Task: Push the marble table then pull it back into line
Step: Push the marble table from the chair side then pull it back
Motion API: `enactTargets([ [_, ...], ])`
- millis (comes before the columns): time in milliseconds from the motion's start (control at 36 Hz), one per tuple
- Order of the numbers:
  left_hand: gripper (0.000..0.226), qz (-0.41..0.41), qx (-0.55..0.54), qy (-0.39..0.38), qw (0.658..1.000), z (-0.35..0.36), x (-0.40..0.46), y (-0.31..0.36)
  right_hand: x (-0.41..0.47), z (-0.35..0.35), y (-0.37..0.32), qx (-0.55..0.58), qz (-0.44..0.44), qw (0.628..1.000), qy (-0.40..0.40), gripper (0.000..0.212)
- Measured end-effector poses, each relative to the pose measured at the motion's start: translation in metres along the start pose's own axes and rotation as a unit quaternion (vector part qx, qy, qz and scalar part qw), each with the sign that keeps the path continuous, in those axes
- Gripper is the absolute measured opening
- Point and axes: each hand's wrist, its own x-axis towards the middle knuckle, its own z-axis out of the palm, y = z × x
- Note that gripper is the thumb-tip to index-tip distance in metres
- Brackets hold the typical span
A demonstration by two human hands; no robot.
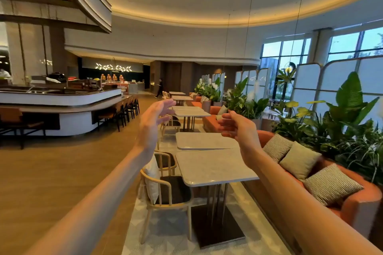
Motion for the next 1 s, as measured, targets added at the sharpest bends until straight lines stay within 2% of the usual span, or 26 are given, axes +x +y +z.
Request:
enactTargets([
  [222,0.039,-0.026,0.002,0.003,1.000,0.059,-0.001,-0.047,0.024,-0.059,0.030,0.018,0.012,1.000,-0.007,0.028],
  [500,0.035,-0.129,-0.013,0.011,0.992,0.117,0.004,-0.156,0.079,-0.134,0.132,-0.009,0.073,0.997,0.003,0.023],
  [806,0.026,-0.202,-0.015,0.027,0.979,0.191,0.081,-0.348,0.204,-0.193,0.268,-0.063,0.129,0.989,0.030,0.023],
  [1000,0.028,-0.292,0.006,0.036,0.956,0.237,0.152,-0.490,0.317,-0.222,0.354,-0.116,0.196,0.973,0.036,0.021],
])
